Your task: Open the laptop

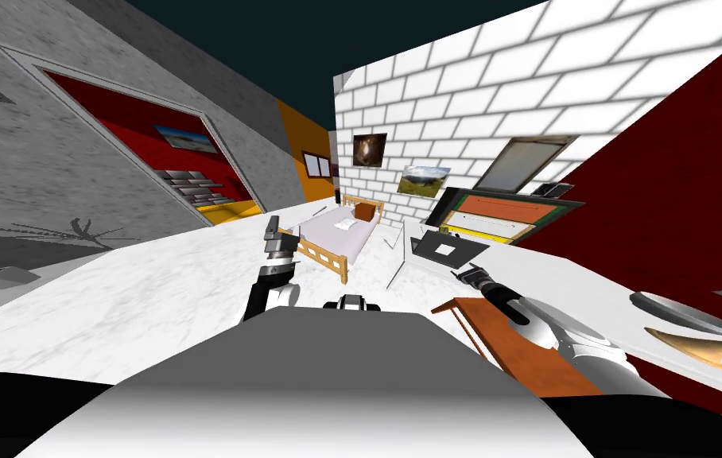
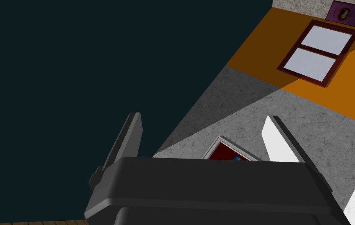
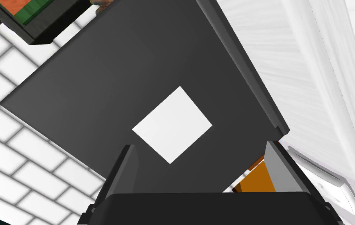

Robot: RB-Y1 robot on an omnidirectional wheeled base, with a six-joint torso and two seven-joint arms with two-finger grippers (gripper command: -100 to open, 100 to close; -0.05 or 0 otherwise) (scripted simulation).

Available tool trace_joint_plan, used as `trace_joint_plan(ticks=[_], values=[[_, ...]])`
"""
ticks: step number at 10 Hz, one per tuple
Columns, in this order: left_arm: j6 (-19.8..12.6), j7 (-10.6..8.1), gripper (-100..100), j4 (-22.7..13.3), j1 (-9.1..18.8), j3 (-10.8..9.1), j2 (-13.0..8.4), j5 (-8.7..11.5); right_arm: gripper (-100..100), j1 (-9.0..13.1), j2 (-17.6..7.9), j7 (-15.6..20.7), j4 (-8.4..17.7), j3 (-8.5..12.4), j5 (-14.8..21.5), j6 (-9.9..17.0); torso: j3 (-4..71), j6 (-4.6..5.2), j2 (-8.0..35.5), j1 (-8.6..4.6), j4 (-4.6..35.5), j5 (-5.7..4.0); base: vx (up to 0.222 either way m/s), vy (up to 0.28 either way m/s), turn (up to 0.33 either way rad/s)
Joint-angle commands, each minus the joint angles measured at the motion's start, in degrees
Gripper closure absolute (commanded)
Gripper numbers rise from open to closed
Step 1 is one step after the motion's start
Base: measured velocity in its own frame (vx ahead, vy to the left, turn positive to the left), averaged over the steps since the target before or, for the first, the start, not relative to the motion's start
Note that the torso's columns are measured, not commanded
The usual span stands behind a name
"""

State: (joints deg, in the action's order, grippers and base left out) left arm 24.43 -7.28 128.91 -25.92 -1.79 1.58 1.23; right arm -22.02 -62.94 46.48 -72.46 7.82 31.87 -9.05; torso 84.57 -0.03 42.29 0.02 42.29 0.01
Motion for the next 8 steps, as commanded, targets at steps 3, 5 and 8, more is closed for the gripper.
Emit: trace_joint_plan(ticks=[3, 5, 8], values=[[0.0, 0.0, 0, 0.0, 0.0, 0.0, 0.0, 0.0, -100, 2.83, -5.69, 5.34, 8.41, 0.45, 4.12, -0.22, 0.0, 0.0, 0.0, 0.05, 0.0, 0.01, -0.017, 0.043, 0.237], [0.0, 0.0, 0, 0.0, 0.0, 0.0, 0.0, 0.0, -100, 4.08, -8.54, 7.76, 11.78, 0.6, 6.05, -0.12, -0.02, 0.05, 0.02, 0.05, 0.0, 0.01, -0.021, 0.062, 0.209], [0.0, 0.0, 0, 0.0, -0.01, 0.0, 0.0, 0.0, -100, 5.06, -10.94, 9.72, 14.64, 0.73, 7.61, -0.04, 0.0, 0.05, -0.02, -0.07, -0.01, -0.04, -0.006, 0.038, 0.148]])
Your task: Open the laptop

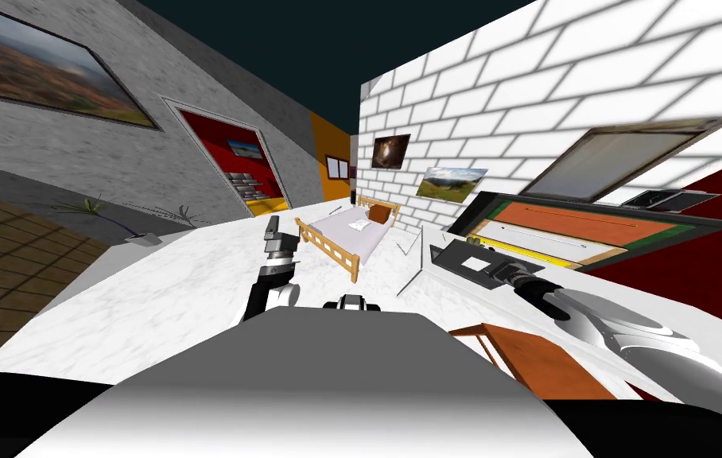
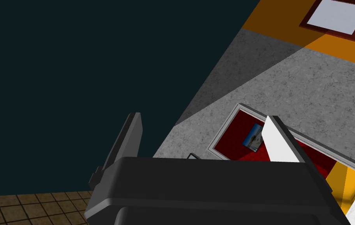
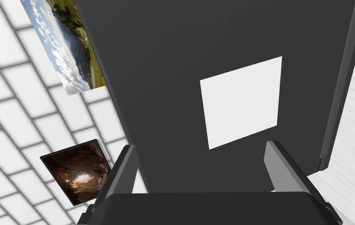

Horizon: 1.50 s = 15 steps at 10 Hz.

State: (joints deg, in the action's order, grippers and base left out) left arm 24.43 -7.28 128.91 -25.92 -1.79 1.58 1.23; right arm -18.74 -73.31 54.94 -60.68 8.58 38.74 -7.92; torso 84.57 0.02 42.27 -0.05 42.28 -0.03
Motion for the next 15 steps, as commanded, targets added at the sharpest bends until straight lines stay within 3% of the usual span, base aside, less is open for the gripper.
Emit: trace_joint_plan(ticks=[1, 2, 6, 7, 9, 10, 12, 13, 14, 15], values=[[0.0, 0.0, 0, 0.0, -0.01, -0.01, 0.0, 0.0, -100, 2.15, -1.57, 2.04, 3.99, 0.03, 1.34, -1.14, -0.01, 0.04, 0.02, -0.05, 0.01, 0.0, -0.003, 0.019, 0.064], [0.0, 0.0, 0, 0.0, 0.0, 0.0, 0.0, 0.0, -100, 2.64, -3.03, 3.15, 5.44, 0.12, 2.21, -1.09, -0.01, -0.03, 0.02, -0.02, 0.01, 0.0, -0.004, 0.027, 0.188], [0.0, 0.0, 0, 0.0, -0.01, -0.01, 0.0, 0.0, -100, 2.07, -3.32, 3.14, 5.0, 0.34, 2.21, -0.72, -0.01, -0.01, 0.02, 0.0, 0.01, 0.01, -0.003, 0.011, 0.028], [0.0, 0.0, 0, 0.0, -0.01, -0.01, 0.0, 0.0, 100, 2.07, -3.32, 3.12, 4.99, 0.34, 2.2, -0.72, 0.0, -0.02, 0.01, 0.01, 0.01, 0.01, 0.0, 0.0, 0.0], [0.0, 0.0, 0, 0.0, -0.02, -0.01, -0.01, 0.0, 100, -0.92, -7.34, 0.32, 5.94, -0.86, 0.57, -4.62, 0.11, 0.0, -0.18, 0.0, -0.04, 0.03, 0.121, -0.032, -0.086], [0.0, 0.0, 0, 0.0, -0.03, -0.02, -0.01, 0.0, 100, -0.92, -7.34, 0.32, 5.94, -0.86, 0.57, -5.29, 0.24, -0.02, -0.39, -0.06, -0.11, 0.01, 0.149, -0.032, -0.035], [0.01, 0.0, 0, 0.01, -0.03, -0.01, -0.01, 0.0, 100, -3.91, -11.01, -2.48, 6.88, -2.05, -1.05, -9.15, 0.04, -0.06, -0.06, 0.04, -0.02, 0.01, 0.156, -0.018, -0.077], [0.01, 0.0, 0, 0.01, -0.03, -0.02, -0.01, 0.0, 100, -3.91, -11.36, -2.48, 6.88, -2.05, -1.05, -9.86, 0.07, -0.06, -0.13, -0.03, -0.04, -0.02, 0.139, -0.011, -0.049], [0.0, 0.0, 0, 0.0, -0.02, -0.01, -0.01, 0.0, 100, -5.41, -13.37, -3.88, 7.35, -2.64, -1.87, -12.04, 0.04, -0.21, -0.06, -0.06, -0.04, -0.06, 0.126, -0.017, -0.042], [0.0, 0.0, 0, 0.0, -0.02, -0.01, -0.01, 0.0, 100, -5.41, -13.37, -3.88, 7.35, -2.64, -1.87, -12.15, 0.04, -0.17, -0.08, -0.07, -0.03, -0.04, 0.087, -0.029, -0.032]])
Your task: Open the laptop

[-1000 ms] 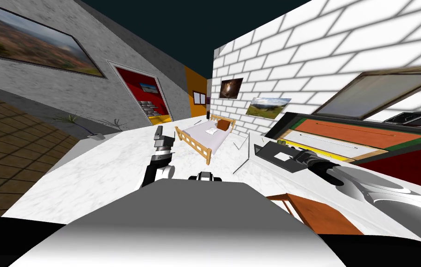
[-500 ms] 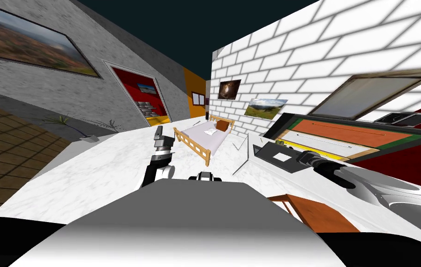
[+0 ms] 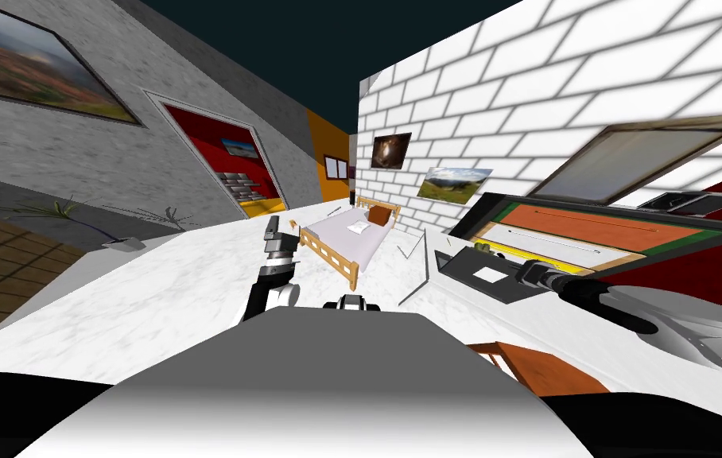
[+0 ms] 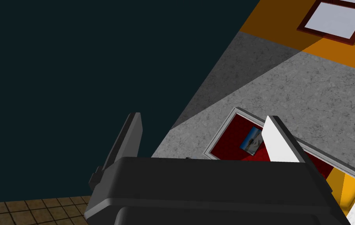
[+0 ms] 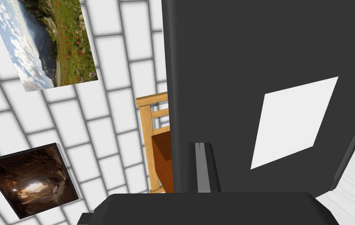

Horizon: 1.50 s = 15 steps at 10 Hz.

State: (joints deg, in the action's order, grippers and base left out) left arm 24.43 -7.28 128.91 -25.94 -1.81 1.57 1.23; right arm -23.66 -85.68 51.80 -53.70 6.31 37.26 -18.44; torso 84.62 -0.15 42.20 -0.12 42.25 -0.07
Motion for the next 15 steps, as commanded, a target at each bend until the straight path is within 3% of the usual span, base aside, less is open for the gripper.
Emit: trace_joint_plan(ticks=[1, 4, 5, 7, 8, 9, 10, 15], values=[[0.0, 0.0, 0, 0.0, 0.01, 0.0, 0.0, 0.0, 100, -1.98, -3.01, -2.14, 0.83, -0.96, -1.2, -3.88, -0.03, -0.03, 0.06, -0.03, 0.0, -0.04, 0.084, -0.039, -0.041], [0.0, 0.0, 0, 0.0, 0.0, 0.0, 0.0, 0.0, 100, -4.97, -7.03, -4.94, 1.77, -2.16, -2.83, -8.04, 0.07, 0.03, -0.1, 0.04, -0.04, 0.01, 0.137, -0.018, -0.062], [0.0, 0.0, 0, 0.0, 0.0, 0.0, 0.0, 0.0, 100, -4.97, -7.03, -4.94, 1.77, -2.16, -2.83, -8.49, 0.05, 0.06, -0.07, 0.02, -0.02, 0.02, 0.111, -0.023, -0.042], [0.0, 0.0, 0, 0.0, 0.0, 0.0, 0.0, 0.0, 100, -7.96, -10.94, -7.75, 2.71, -3.35, -4.46, -12.17, 0.03, 0.05, -0.05, 0.02, -0.01, 0.03, 0.154, -0.032, -0.067], [0.0, 0.0, 0, 0.0, -0.01, 0.0, 0.0, 0.0, 100, -7.96, -11.05, -7.75, 2.71, -3.35, -4.46, -13.06, 0.09, 0.09, -0.13, 0.1, -0.03, 0.06, 0.131, -0.012, -0.051], [0.0, 0.0, 0, 0.0, 0.0, 0.0, 0.0, 0.0, 100, -8.21, -10.76, -7.5, 2.58, -2.91, -4.43, -12.24, 0.01, -0.02, 0.0, 0.14, -0.02, 0.03, 0.045, -0.006, -0.015], [0.0, 0.0, 0, 0.0, 0.01, 0.0, 0.0, 0.0, -100, -6.87, -9.14, -7.22, 3.0, -2.26, -4.79, -11.31, -0.13, 0.01, 0.22, 0.13, 0.05, 0.02, 0.002, 0.034, 0.039], [0.0, 0.0, 0, 0.0, 0.03, 0.01, 0.01, 0.0, -100, -2.63, -3.84, -6.12, 4.17, -0.16, -5.92, -7.73, -0.04, 0.15, 0.07, 0.1, 0.03, 0.06, -0.017, 0.07, 0.051]])
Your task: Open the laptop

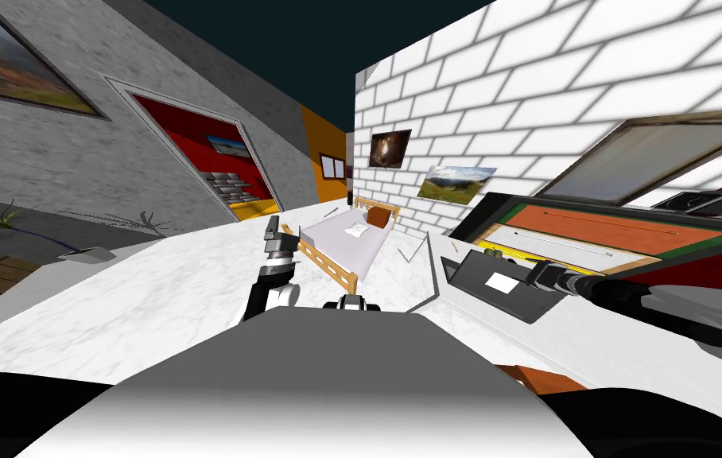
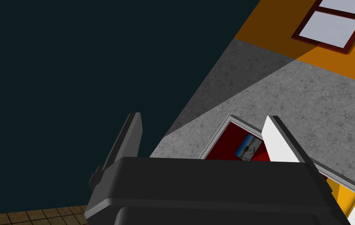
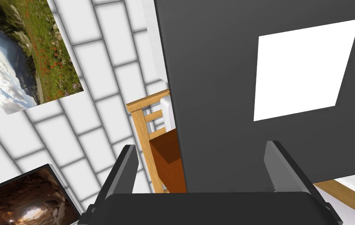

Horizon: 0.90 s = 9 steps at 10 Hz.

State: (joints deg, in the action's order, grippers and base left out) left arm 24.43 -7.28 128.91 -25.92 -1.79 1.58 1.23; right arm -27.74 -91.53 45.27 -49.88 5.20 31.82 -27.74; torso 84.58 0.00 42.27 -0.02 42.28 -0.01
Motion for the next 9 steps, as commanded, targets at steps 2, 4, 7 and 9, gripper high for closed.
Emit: trace_joint_plan(ticks=[2, 4, 7, 9], values=[[0.0, 0.0, 0, 0.0, 0.0, 0.0, 0.0, 0.0, -100, 3.28, 4.27, 0.9, 0.84, 1.86, -0.96, 3.11, 0.01, 0.0, -0.01, 0.04, 0.0, 0.02, -0.012, 0.076, 0.048], [0.0, 0.0, 0, 0.0, 0.0, 0.0, 0.0, 0.0, -100, 5.1, 6.51, 1.41, 1.32, 2.77, -1.43, 4.65, 0.0, -0.01, 0.0, -0.05, 0.0, -0.01, -0.008, 0.059, 0.056], [0.0, 0.0, 0, 0.0, 0.0, 0.0, 0.0, 0.0, -100, 7.86, 9.95, 2.13, 2.08, 4.13, -2.16, 6.98, -0.03, 0.0, 0.04, 0.07, 0.01, 0.03, -0.009, 0.075, 0.048], [0.0, 0.0, 0, 0.0, 0.0, 0.0, 0.0, 0.0, -100, 9.63, 12.15, 2.6, 2.56, 5.02, -2.63, 8.48, -0.01, 0.0, 0.02, -0.01, 0.01, 0.01, -0.01, 0.067, 0.044]])
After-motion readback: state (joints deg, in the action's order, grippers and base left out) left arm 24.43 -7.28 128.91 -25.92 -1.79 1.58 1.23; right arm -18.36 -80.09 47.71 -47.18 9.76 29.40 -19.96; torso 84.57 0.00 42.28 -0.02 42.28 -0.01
